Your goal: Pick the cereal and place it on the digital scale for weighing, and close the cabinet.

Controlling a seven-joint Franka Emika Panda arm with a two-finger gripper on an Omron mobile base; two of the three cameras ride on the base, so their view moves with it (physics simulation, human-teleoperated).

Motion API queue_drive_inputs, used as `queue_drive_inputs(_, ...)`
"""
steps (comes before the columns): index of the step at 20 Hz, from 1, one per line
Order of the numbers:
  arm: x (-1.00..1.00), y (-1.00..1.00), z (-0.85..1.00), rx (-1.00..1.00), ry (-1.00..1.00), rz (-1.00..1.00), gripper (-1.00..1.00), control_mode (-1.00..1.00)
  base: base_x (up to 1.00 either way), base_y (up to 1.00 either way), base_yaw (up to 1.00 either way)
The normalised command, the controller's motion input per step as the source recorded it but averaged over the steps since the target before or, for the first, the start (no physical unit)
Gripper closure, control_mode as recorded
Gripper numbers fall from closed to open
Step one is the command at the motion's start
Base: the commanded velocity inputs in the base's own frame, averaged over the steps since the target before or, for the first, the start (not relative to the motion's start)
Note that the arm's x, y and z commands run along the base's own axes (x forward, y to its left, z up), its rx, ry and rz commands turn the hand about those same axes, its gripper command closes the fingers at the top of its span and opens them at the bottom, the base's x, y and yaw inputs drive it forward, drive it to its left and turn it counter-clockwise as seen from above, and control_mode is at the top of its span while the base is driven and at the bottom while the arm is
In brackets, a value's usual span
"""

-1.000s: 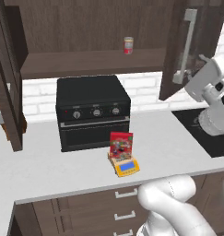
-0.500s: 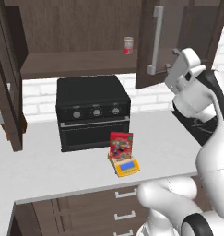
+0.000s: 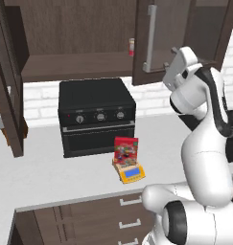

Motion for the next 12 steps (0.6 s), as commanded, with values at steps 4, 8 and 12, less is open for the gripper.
queue_drive_inputs(4,0.55,0.0,0.0,0.0,0.0,0.0,-1.0,-1.0,0.0,0.0,0.0)
queue_drive_inputs(8,0.6,0.0,-0.04,0.0,0.0,0.0,-1.0,-1.0,0.0,0.0,0.0)
queue_drive_inputs(12,0.65,0.0,-0.13,0.0,0.0,0.0,-1.0,-1.0,0.0,0.0,0.0)
